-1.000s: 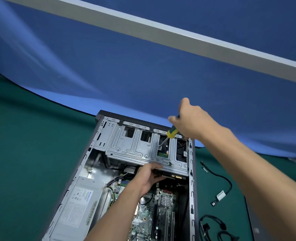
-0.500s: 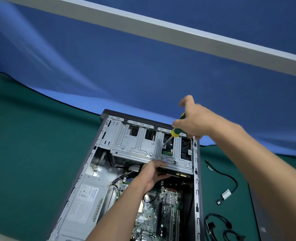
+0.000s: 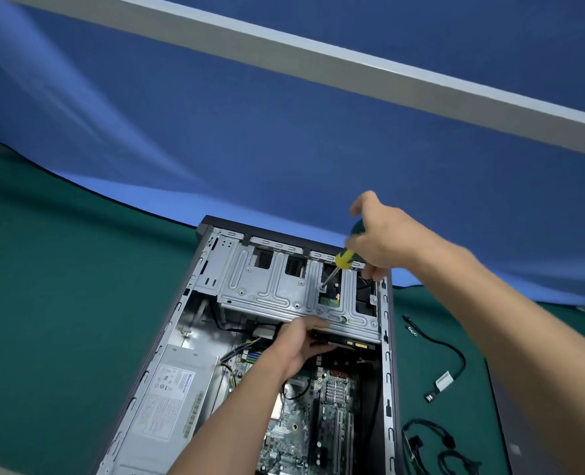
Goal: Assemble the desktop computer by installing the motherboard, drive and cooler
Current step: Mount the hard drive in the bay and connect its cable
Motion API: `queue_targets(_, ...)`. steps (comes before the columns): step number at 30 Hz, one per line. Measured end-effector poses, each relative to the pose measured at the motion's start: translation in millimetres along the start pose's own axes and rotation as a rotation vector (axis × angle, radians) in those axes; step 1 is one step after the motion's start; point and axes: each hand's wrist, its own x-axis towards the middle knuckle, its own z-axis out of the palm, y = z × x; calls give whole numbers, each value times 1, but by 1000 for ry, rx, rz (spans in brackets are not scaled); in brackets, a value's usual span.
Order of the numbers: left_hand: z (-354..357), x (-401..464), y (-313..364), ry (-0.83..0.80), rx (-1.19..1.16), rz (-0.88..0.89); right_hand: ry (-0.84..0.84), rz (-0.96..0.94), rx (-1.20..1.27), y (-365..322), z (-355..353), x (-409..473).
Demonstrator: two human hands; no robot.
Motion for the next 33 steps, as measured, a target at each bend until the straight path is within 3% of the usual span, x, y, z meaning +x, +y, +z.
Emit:
queue_targets(3,-2,2,-1,0,5,-3,130,30,-55,3,-2,1)
queue_targets(6,-2,2,0,-1,-4,1,3,-14,1,1,0,0)
queue_targets(9,-1,2,-1,6,-6,-5,168,4,-126,0,3,0)
queue_targets(13,0,-2,1,-19,-20,9,-37,-2,-5,-6,0,0)
queue_targets(16,-1,-1,1,-15,1,7,126,33,-144,-4,1,3)
queue_targets(20,-3,-1,2,-30,6,13,-138,28,-14,-6,-7,0)
queue_targets(24,-3,3,-1,-15,9,8,101,16,-211,-8,3,1)
queue_targets(27,-3,2,-1,-20,-7,6,-48,20,-84,-13,-3,2)
queue_targets(31,-4,4,-1,-17,7,10,105,77,-201,-10,0,4)
queue_targets(33,-4,4,-1,-23,13,9,43,93,-129,-8,-2,3)
